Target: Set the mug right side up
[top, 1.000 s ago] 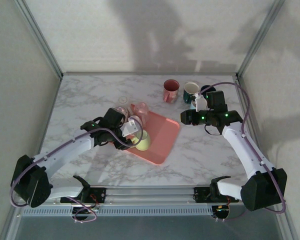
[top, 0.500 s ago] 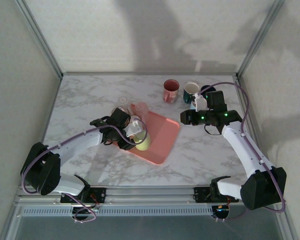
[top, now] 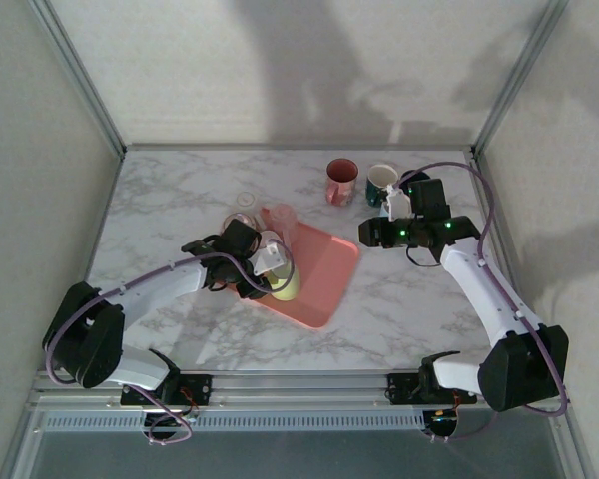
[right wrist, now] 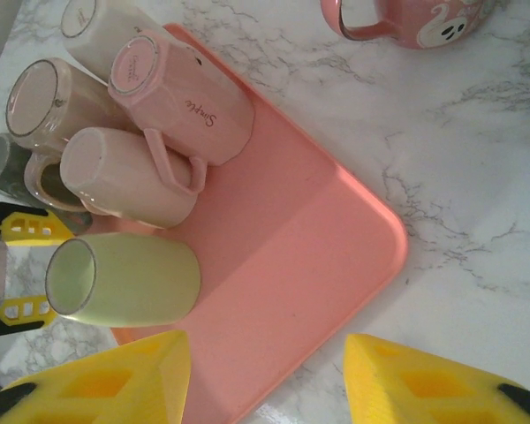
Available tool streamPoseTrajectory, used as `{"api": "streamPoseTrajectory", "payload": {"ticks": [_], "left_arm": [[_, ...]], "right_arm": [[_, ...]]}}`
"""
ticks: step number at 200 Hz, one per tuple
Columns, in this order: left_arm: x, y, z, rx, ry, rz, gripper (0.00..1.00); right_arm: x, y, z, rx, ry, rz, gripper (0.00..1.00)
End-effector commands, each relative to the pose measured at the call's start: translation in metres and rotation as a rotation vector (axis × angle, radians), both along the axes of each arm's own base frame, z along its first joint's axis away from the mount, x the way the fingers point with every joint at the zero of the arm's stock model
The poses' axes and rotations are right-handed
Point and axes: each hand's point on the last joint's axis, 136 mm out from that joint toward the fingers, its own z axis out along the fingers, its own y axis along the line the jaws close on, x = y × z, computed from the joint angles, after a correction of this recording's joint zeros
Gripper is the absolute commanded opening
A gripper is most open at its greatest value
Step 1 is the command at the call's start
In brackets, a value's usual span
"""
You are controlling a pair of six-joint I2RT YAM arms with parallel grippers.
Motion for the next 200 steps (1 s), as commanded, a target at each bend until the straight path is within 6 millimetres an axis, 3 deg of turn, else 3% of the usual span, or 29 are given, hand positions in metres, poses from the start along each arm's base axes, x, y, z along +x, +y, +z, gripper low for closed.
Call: {"api": "streamPoseTrajectory", "payload": {"ticks": [1,62,119,150,200], "left_arm": [[-0.006,-0.002,-0.008,-0.008,0.028,-0.031,0.50],[-0.008,-0.006,-0.015,-0.023,0.046,-0.033,0.38],[-0.012,-0.007,-0.019,-0.021,0.076,-0.037,0.16],[-0.009,-0.014,0.000,-0.081,0.030,-0.047,0.00],[0.002,-0.026,0.055,-0.220,-0.099,-0.029,0.00]], "right_arm": [[0.005,0.003,0.013,0.029,-0.017,0.007,0.50],[0.002,0.001,0.018,0.027,-0.025,0.005,0.49],[0.000,-0.003,0.024,0.023,-0.053,-0.003,0.48],[-0.001,-0.004,0.026,0.029,-0.067,-0.003,0.48],[0.001,0.000,0.031,0.055,-0.066,0.003,0.47]]}}
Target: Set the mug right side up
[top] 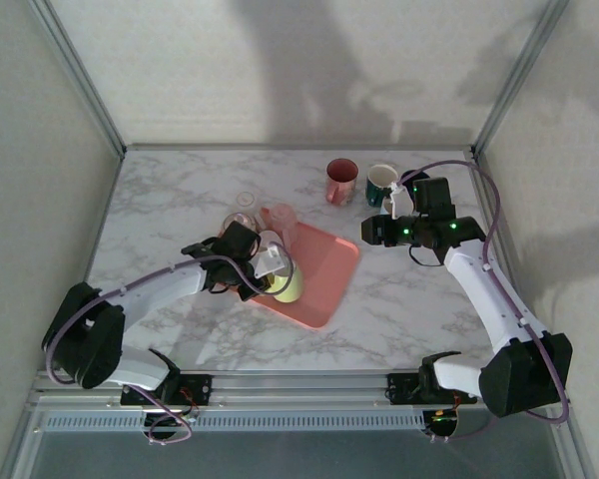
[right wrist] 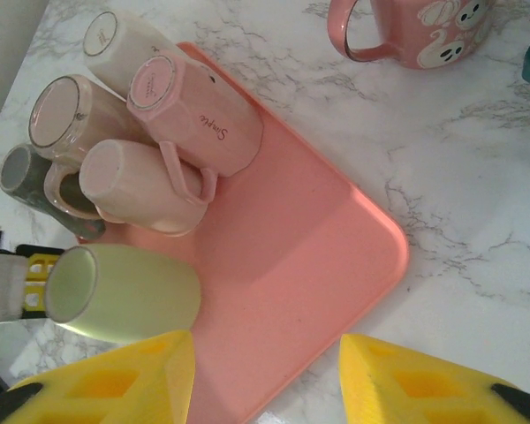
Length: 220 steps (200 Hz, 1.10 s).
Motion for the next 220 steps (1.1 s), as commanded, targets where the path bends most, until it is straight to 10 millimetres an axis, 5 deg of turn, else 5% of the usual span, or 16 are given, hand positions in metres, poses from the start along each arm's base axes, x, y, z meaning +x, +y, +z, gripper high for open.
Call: {"api": "streamPoseTrajectory", "payload": {"ticks": [1,59,119,139,220], "left_arm": [[0.008,-0.017,0.049,-0.147,-0.101,-0.001,0.00],[0.025,-0.039,0.140,-0.460,-0.145,0.169,0.00],[0.043,-0.050,0.214,-0.720,-0.083,0.395,0.00],[0.059,-0.040,0.230,-0.836,-0.057,0.583,0.00],[0.062,-0.035,0.287,-1.340,0.041,0.672,0.00]], "right_arm": [[0.002,0.003,0.018,0.035,-0.038,0.006,0.47],[-0.006,0.013,0.025,0.103,0.000,0.042,0.49],[-0.021,0.029,0.045,0.240,-0.006,0.146,0.50],[-0.021,0.033,0.051,0.314,0.006,0.168,0.50],[-0.023,0.055,0.075,0.637,0.128,0.239,0.54]]}}
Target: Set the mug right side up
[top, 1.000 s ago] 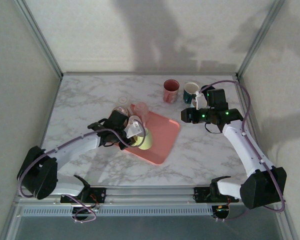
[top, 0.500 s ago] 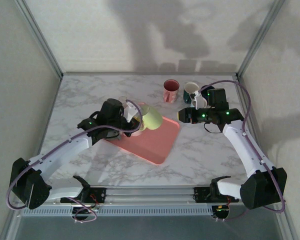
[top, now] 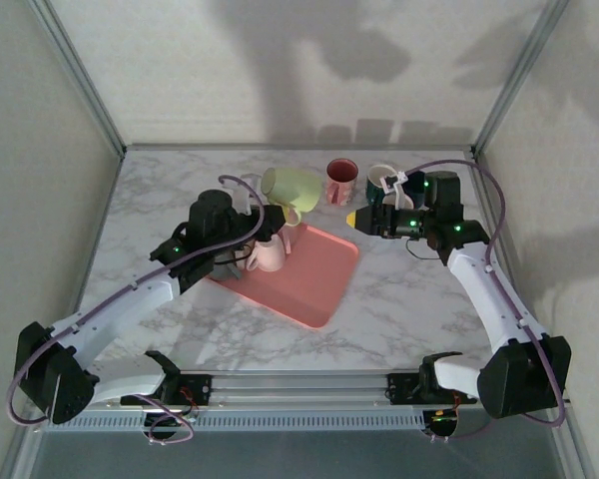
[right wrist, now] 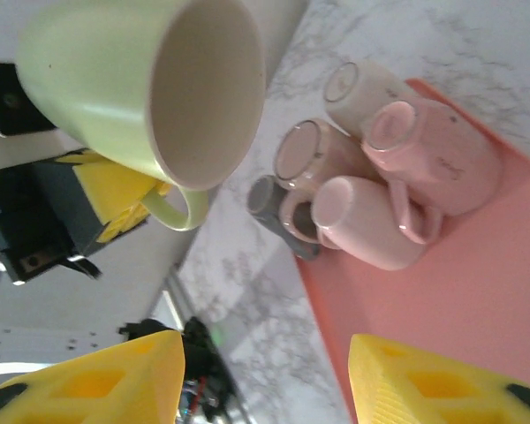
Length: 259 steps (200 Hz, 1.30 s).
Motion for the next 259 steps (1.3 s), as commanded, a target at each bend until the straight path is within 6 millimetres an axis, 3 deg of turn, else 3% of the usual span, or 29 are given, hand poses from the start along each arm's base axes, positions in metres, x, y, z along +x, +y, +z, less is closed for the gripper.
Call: {"api": "streamPoseTrajectory", "payload": {"ticks": [1,34,79,139,183,259], "left_arm": [[-0.002,0.007,0.081,-0.323,-0.167,0.049,0.00],[-0.003,0.011,0.087,-0.452,-0.183,0.051,0.00],[-0.002,0.004,0.088,-0.524,-0.164,0.013,0.00],[0.001,-0.005,0.085,-0.538,-0.140,-0.014,0.00],[-0.001,-0.013,0.085,-0.547,-0.124,-0.048,0.00],[-0.001,-0.021,0.080,-0.555,-0.105,-0.079,0.00]], "right_arm": [[-0.002,0.009,0.014,0.134,0.054,0.047,0.54],[0.000,0.018,0.021,0.217,0.090,0.046,0.55],[-0.004,0.045,0.030,0.243,0.056,0.090,0.51],[0.002,0.072,0.052,0.295,0.008,0.113,0.50],[0.012,0.087,0.055,0.313,0.013,0.100,0.51],[0.029,0.103,0.061,0.349,0.028,0.060,0.35]]}}
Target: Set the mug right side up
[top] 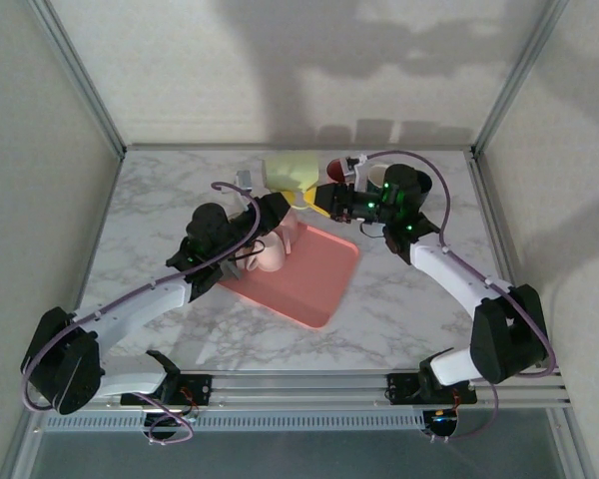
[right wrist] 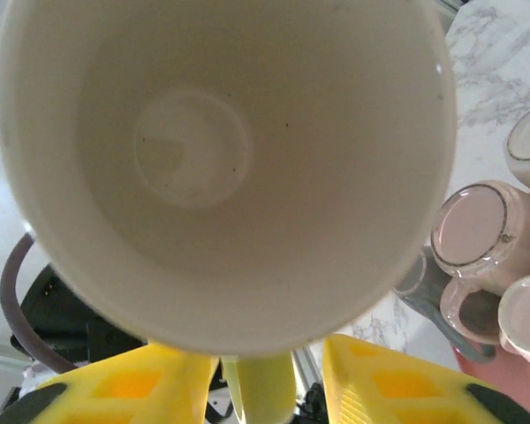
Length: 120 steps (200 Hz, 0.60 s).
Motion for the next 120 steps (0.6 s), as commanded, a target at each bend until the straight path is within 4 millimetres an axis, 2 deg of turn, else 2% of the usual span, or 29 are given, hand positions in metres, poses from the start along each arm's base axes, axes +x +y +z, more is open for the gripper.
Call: {"api": "streamPoseTrajectory", "payload": {"ticks": [1,29,79,120], "left_arm": [[-0.011,-0.003,0.053,-0.108,-0.151,-0.042,0.00],[-0.011,-0.006,0.052,-0.115,-0.149,-0.057,0.00],[-0.010,-0.009,0.043,-0.116,-0.130,-0.067,0.00],[-0.009,-0.011,0.037,-0.081,-0.153,-0.065,0.00]], "right_arm": [[0.006,0.007,0.021,0.047,-0.044,-0.017,0.35],[0.006,0.014,0.022,0.061,-0.033,-0.012,0.28],[0.004,0.011,0.026,0.047,-0.066,-0.045,0.00],[0.003,0.010,0.025,0.019,-0.105,-0.051,0.00]]}}
